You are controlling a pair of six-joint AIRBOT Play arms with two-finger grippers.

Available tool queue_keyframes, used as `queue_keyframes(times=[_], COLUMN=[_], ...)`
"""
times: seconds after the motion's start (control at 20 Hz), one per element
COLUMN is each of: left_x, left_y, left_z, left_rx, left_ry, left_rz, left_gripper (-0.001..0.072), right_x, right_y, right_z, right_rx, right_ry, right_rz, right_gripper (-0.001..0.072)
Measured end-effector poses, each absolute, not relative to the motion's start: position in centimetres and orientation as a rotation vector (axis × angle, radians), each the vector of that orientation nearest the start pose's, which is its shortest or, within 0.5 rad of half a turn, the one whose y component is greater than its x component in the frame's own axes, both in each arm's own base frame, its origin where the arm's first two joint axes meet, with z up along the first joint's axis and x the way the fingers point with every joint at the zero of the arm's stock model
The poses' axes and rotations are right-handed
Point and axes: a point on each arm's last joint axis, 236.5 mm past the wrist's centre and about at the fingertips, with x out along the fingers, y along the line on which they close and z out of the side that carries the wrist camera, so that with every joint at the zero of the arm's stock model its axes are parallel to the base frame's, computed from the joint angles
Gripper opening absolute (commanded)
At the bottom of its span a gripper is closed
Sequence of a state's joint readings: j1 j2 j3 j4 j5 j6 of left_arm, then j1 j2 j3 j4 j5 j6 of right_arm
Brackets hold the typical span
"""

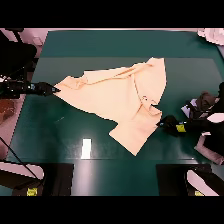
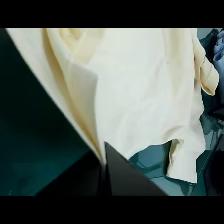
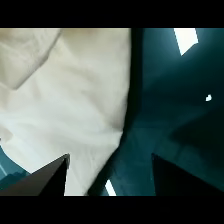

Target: Fold the shirts.

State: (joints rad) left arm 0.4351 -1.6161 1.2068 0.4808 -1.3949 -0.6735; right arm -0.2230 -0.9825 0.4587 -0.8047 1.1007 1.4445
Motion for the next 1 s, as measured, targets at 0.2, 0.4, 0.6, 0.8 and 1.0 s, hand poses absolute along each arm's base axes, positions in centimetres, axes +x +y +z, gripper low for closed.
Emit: queue_keyframes(times=[0.2,0.4,0.6,0.8,1.0], left_x=[42.5,42.5,42.4,42.3,42.3], left_y=[-3.0,-3.1,-3.1,-3.2,-3.3], left_z=[1.6,1.6,1.7,1.8,3.2], left_rx=[-0.618,-0.619,-0.620,-0.622,-0.603], left_ry=[0.971,0.971,0.972,0.973,0.943], left_rz=[-0.775,-0.778,-0.781,-0.787,-0.789], left_gripper=[0.0019,0.0018,0.0018,0.0018,0.0016], right_x=[25.4,26.5,27.2,27.5,27.9], right_y=[10.7,10.4,9.8,10.3,11.5], right_z=[-7.8,-8.8,-9.5,-10.0,-9.1], right_rx=[0.970,0.986,0.967,0.918,0.901], right_ry=[1.403,1.373,1.344,1.332,1.304], right_rz=[0.206,0.189,0.160,0.163,0.198], right_gripper=[0.0585,0.0494,0.0235,0.0024,0.0023])
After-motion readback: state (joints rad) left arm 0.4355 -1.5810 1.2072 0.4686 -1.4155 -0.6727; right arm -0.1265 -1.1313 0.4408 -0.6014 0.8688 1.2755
